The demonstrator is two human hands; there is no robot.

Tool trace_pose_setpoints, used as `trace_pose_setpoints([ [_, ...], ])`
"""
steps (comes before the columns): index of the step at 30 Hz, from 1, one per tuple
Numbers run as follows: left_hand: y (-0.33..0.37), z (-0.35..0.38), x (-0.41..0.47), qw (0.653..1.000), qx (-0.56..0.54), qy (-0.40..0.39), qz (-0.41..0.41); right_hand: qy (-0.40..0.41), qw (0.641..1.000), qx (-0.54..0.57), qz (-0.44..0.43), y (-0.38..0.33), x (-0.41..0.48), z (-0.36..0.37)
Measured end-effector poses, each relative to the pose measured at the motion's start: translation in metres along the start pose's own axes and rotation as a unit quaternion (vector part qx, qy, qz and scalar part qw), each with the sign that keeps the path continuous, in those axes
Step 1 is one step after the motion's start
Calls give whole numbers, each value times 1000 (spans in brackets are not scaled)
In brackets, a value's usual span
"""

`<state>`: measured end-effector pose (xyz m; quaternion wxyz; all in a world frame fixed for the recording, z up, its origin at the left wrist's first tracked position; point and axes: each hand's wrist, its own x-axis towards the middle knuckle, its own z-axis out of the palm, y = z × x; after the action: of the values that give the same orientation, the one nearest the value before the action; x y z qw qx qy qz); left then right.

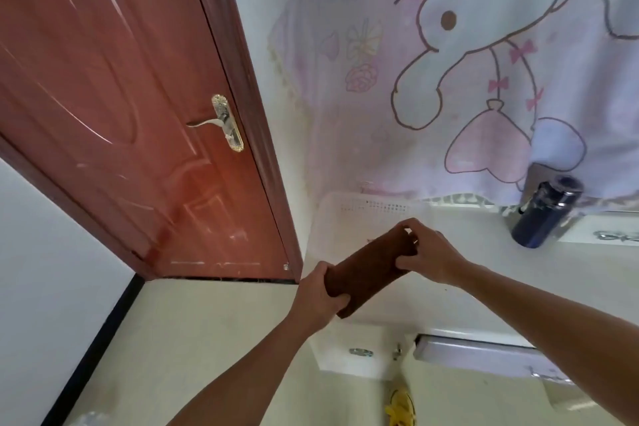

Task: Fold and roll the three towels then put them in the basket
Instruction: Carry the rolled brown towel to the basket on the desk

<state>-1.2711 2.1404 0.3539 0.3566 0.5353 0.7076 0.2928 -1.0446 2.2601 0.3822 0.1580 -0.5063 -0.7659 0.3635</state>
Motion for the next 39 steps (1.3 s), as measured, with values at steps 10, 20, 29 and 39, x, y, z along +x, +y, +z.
trace_pose_setpoints([
  [10,16,26,123,974,-122,70,-179,-64,997,-29,18,25,189,-7],
  [20,-19,21,182,954,170,-89,-230,-172,972,-162,-1,31,268,64],
  [29,-36,20,190,926,357,-107,-58,-199,934,-291,54,30,276,113],
  [39,-61,17,172,892,362,-258,84,-103,937,-320,-95,23,262,94],
])
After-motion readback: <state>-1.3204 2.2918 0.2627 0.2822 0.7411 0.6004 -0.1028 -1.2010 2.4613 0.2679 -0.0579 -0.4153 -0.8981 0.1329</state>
